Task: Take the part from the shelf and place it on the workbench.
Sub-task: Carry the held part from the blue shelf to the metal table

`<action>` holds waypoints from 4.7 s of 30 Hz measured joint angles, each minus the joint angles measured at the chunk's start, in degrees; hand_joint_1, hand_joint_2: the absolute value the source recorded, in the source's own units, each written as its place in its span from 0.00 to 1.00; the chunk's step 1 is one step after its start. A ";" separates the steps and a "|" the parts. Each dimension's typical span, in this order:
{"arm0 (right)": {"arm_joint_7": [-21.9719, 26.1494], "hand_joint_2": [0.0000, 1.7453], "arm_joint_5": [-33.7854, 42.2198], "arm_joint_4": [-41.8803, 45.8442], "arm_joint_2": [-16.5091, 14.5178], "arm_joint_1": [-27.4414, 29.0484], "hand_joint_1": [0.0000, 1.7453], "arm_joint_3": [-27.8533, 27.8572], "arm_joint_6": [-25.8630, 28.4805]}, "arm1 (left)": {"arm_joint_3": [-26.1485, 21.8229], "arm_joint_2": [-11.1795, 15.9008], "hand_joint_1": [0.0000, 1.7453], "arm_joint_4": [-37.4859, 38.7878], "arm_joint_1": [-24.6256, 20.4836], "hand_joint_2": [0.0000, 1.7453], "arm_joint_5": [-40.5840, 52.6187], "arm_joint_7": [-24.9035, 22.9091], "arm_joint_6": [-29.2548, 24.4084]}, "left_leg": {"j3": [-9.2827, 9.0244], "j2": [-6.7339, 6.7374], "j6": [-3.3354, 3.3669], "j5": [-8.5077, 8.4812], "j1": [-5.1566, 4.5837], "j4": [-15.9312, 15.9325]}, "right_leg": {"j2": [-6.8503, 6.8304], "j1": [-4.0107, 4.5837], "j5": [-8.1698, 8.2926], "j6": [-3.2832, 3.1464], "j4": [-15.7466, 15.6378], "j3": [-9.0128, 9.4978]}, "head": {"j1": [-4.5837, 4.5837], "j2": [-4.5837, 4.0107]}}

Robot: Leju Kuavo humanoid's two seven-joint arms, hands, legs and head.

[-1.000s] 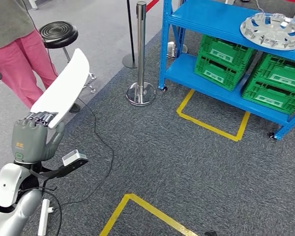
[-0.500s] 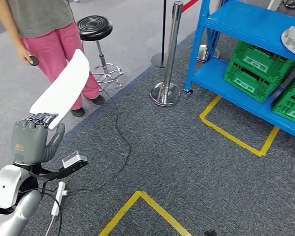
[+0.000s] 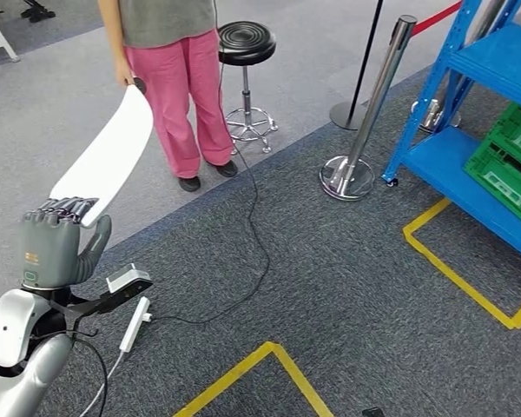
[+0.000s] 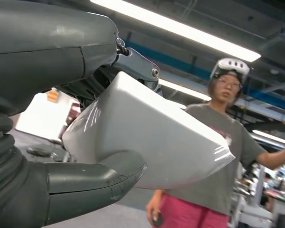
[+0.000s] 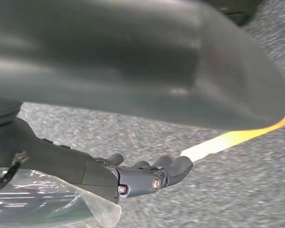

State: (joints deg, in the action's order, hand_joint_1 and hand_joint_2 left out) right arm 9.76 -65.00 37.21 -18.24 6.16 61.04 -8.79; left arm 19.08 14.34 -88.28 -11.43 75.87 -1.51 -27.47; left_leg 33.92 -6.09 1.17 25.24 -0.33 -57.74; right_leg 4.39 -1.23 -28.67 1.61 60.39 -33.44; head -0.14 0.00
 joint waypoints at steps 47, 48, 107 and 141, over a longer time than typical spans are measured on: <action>-11.67 0.00 19.21 13.72 -1.08 10.47 0.00 -26.04 -0.15 | -1.29 0.55 1.00 0.74 -0.17 1.00 -0.24 0.07 -0.30 | 0.76 10.51 -1.28 0.48 -0.47 -1.13 | -10.45 1.13 -1.47 -1.19 -2.19 2.93 | -0.63 0.00; -11.77 0.00 19.45 13.86 -1.10 10.54 0.00 -26.28 -0.15 | -1.39 0.56 1.00 0.74 -0.21 1.00 -0.24 0.09 -0.30 | 0.78 10.25 -0.96 0.61 -0.74 -0.93 | -11.12 1.22 -1.60 -0.93 -2.30 3.08 | -0.63 0.00; -10.44 0.00 16.82 13.40 -1.32 10.58 0.00 -26.20 0.92 | -1.90 0.49 1.00 1.33 -0.40 1.00 0.26 0.17 0.35 | 1.05 9.51 -1.35 0.78 -0.19 -2.53 | -9.62 0.98 -1.27 -1.45 -2.24 2.59 | -0.72 -0.02; -10.60 0.00 16.76 13.39 -1.27 10.29 0.00 -25.30 0.31 | -1.89 0.74 1.00 1.18 -0.37 1.00 0.42 0.01 0.72 | 0.14 8.87 -0.73 0.71 -0.16 -0.03 | -11.62 0.99 -1.38 -0.32 -3.02 2.99 | -0.98 -0.02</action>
State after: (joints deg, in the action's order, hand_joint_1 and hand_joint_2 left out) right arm -0.84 -48.24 50.60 -19.51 16.45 35.74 -8.48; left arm 17.20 15.08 -87.10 -11.80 76.28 -1.50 -26.76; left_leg 34.07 2.78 0.44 25.95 -0.48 -57.77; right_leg -7.23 -0.25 -30.05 1.29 57.37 -30.45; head -1.12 -0.02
